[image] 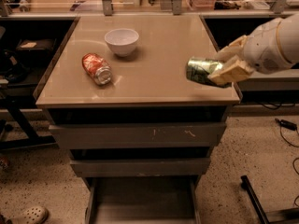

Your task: Pick green can from bottom drawer and place on counter

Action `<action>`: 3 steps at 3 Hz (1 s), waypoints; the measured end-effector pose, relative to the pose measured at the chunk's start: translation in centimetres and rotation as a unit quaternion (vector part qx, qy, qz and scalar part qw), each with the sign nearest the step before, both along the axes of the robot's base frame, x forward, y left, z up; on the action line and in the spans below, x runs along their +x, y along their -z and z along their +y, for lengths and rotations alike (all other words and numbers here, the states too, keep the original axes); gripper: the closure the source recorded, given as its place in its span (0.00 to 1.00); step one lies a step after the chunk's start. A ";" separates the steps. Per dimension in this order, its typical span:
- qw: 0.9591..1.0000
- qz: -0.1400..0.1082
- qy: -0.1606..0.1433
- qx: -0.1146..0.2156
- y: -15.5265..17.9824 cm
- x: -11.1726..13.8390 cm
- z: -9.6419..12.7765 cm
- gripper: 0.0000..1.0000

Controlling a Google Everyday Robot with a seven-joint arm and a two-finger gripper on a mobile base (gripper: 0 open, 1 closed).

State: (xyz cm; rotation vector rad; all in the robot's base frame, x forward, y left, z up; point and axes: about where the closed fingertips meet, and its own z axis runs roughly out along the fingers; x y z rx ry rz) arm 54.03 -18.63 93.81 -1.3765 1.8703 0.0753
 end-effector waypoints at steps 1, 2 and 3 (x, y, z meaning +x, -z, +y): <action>0.999 0.004 -0.029 0.015 -0.3 3.6 1.7 1.00; 0.997 0.021 -0.057 0.039 1.6 6.8 3.8 1.00; 0.994 0.042 -0.083 0.055 4.1 9.2 6.1 1.00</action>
Offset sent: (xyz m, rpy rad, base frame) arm 0.1085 0.0585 -0.0410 0.1401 0.0861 0.1773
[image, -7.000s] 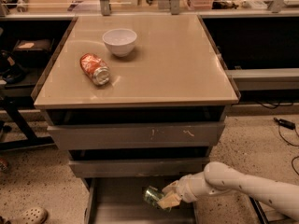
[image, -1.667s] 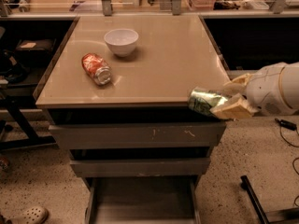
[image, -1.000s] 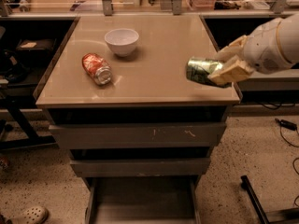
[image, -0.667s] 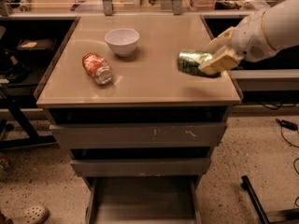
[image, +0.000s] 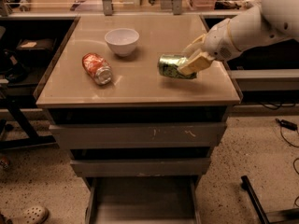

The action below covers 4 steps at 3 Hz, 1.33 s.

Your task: Pick green can from bottom drawer and place on counter

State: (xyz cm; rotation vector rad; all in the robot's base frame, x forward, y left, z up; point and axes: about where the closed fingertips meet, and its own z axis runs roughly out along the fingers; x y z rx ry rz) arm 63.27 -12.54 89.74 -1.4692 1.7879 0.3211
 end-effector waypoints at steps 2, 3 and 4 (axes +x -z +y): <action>0.999 0.033 -0.029 0.013 4.2 2.1 2.5 1.00; 0.999 0.034 -0.030 0.014 4.0 2.1 2.6 0.86; 0.999 0.034 -0.030 0.014 4.0 2.1 2.6 0.63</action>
Offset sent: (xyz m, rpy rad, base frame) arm 0.0274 0.0275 -0.0588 0.0430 0.0888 0.0707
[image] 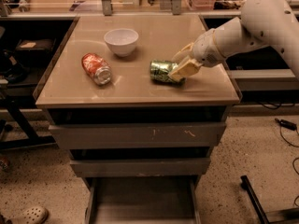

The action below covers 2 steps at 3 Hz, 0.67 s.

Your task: Pick green can from bottom drawer and place on counter

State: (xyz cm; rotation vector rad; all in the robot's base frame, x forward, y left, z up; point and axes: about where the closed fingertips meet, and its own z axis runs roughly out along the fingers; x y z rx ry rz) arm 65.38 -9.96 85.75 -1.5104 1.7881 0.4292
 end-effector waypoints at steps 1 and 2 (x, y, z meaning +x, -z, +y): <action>1.000 0.000 0.000 0.000 0.0 0.0 0.0 0.40; 1.000 0.000 0.000 0.000 0.0 0.0 0.0 0.17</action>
Offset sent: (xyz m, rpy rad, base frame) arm 0.0000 0.0000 0.0000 0.0000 0.0000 0.0001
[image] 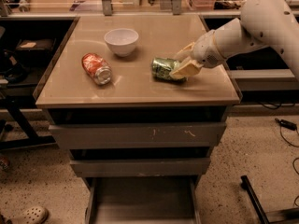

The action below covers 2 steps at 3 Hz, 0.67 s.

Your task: Pick green can from bottom drawer and place on counter

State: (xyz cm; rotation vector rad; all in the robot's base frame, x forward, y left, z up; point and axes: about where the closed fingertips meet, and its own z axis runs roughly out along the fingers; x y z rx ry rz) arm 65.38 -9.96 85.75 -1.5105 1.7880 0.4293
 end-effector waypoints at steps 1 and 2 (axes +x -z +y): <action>1.000 0.000 0.000 0.000 0.0 0.0 0.0 0.00; 1.000 0.000 -0.002 0.000 0.0 0.0 0.1 0.00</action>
Offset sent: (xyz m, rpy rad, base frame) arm 0.0000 0.0000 0.0000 0.0000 0.0000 0.0001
